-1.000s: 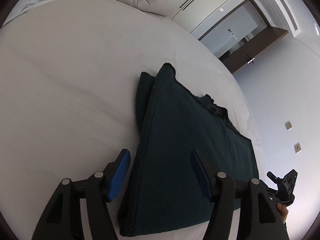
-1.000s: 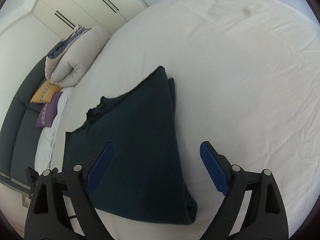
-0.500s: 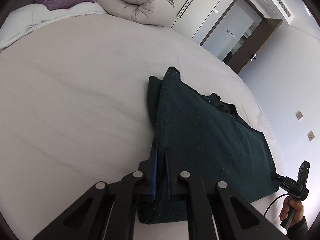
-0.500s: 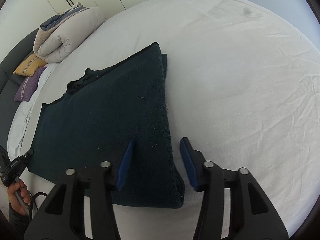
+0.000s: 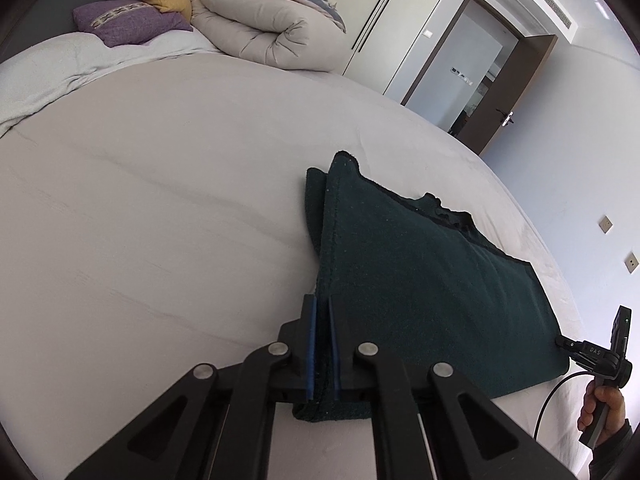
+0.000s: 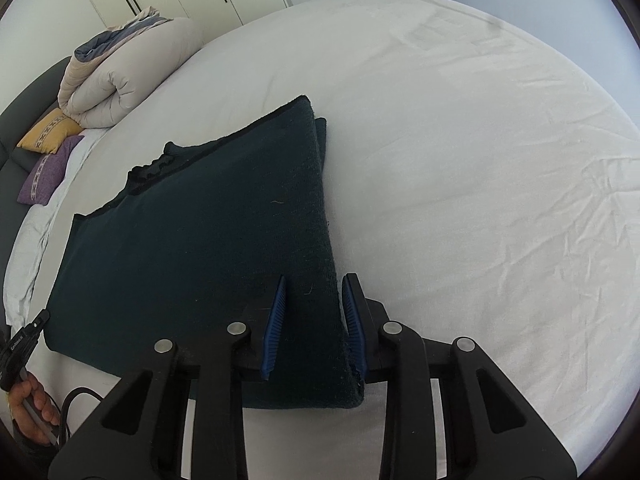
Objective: Fold small clothes
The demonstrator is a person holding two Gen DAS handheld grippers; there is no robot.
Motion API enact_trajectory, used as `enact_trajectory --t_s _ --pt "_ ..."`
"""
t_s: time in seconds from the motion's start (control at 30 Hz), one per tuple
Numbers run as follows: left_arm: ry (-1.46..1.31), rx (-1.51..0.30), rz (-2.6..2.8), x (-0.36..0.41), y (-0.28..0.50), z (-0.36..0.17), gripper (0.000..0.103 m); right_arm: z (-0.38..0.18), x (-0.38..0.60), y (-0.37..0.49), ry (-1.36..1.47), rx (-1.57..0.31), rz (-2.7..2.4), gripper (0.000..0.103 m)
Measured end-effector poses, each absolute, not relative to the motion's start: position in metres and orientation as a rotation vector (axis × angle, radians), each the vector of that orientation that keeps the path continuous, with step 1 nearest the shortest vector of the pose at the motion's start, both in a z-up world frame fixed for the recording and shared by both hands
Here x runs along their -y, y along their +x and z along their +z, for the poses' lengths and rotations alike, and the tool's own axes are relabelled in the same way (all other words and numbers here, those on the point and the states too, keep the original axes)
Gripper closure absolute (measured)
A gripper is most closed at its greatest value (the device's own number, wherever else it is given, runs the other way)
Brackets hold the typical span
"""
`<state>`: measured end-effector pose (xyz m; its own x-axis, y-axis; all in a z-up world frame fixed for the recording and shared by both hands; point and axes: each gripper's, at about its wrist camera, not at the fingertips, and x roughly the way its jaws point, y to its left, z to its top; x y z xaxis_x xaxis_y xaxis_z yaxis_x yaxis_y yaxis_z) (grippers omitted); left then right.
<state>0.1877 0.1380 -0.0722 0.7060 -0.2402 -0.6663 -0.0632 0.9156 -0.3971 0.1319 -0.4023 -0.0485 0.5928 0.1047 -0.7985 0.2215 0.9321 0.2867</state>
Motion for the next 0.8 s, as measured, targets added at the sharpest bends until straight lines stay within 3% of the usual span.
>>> enact_trajectory --t_s 0.07,0.1,0.2,0.8 --pt "-0.407 -0.791 -0.099 -0.137 0.185 -0.073 0.097 -0.046 0.401 0.129 0.368 -0.933 -0.075 0.076" --pt "-0.406 -0.795 -0.099 -0.137 0.183 -0.074 0.097 -0.044 0.398 0.128 0.342 -0.931 -0.078 0.089" --pt "-0.406 -0.809 -0.095 -0.137 0.179 -0.077 0.097 -0.04 0.394 0.122 0.296 -0.932 -0.097 0.097" --pt "-0.398 -0.884 -0.079 -0.141 0.177 -0.099 0.097 -0.059 0.42 0.088 0.438 -0.954 -0.102 0.098"
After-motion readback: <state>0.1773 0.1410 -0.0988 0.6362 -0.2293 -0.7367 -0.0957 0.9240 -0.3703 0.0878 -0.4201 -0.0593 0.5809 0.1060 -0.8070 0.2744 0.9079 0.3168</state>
